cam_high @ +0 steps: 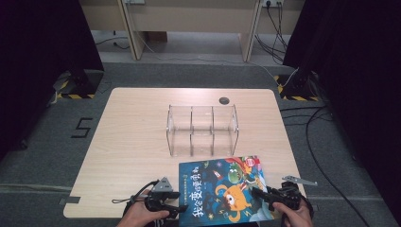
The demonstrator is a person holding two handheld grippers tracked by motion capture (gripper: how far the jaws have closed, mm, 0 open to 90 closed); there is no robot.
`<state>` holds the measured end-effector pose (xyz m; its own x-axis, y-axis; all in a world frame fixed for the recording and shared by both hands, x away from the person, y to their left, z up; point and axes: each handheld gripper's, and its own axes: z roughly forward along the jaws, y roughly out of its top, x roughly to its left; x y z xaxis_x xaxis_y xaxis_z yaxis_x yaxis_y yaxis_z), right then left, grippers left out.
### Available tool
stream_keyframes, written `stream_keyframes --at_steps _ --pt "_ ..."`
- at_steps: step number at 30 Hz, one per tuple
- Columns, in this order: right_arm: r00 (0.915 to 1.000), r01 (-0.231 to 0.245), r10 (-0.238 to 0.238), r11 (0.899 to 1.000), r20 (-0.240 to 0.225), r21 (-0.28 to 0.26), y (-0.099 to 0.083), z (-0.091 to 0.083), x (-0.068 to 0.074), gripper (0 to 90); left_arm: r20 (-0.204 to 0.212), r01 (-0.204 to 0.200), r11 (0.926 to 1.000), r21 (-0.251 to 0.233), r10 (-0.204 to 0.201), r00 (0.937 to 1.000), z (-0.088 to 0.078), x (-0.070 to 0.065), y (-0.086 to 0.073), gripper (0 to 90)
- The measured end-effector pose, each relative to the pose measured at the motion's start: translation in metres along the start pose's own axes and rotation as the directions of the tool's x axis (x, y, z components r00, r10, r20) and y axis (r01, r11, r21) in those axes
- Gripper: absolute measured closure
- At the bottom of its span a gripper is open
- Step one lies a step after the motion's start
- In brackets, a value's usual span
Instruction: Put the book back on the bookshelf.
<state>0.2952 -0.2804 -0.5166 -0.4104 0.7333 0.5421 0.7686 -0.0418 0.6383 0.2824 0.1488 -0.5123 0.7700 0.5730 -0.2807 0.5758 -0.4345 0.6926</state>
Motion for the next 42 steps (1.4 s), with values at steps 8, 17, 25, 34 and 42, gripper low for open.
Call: stream_keyframes --at_steps 8,17,25,34,42 --pt "0.9983 0.058 -0.058 0.998 -0.007 -0.015 0.002 -0.001 0.002 45.9 -0.001 0.004 1.0000 -0.003 -0.004 1.0000 0.000 0.001 0.000 38.6" --pt "0.9920 0.125 -0.126 0.991 -0.009 -0.043 0.003 -0.006 0.005 45.9 0.007 0.010 0.9999 -0.008 -0.010 0.9999 0.000 0.001 -0.001 35.6" --pt "0.9806 0.196 -0.196 0.977 0.008 -0.089 0.005 -0.010 0.013 45.7 0.021 0.032 0.9993 -0.020 -0.032 0.9993 0.001 0.003 -0.001 33.1" --pt "0.9585 0.285 -0.282 0.949 0.045 -0.133 0.007 -0.018 0.020 45.1 0.011 0.030 0.9989 -0.036 -0.030 0.9995 0.002 0.004 0.000 32.6" --pt "0.9434 0.332 -0.325 0.931 0.065 -0.155 0.009 -0.023 0.022 44.8 0.007 0.034 0.9981 -0.051 -0.034 0.9994 0.005 0.005 0.001 29.1"
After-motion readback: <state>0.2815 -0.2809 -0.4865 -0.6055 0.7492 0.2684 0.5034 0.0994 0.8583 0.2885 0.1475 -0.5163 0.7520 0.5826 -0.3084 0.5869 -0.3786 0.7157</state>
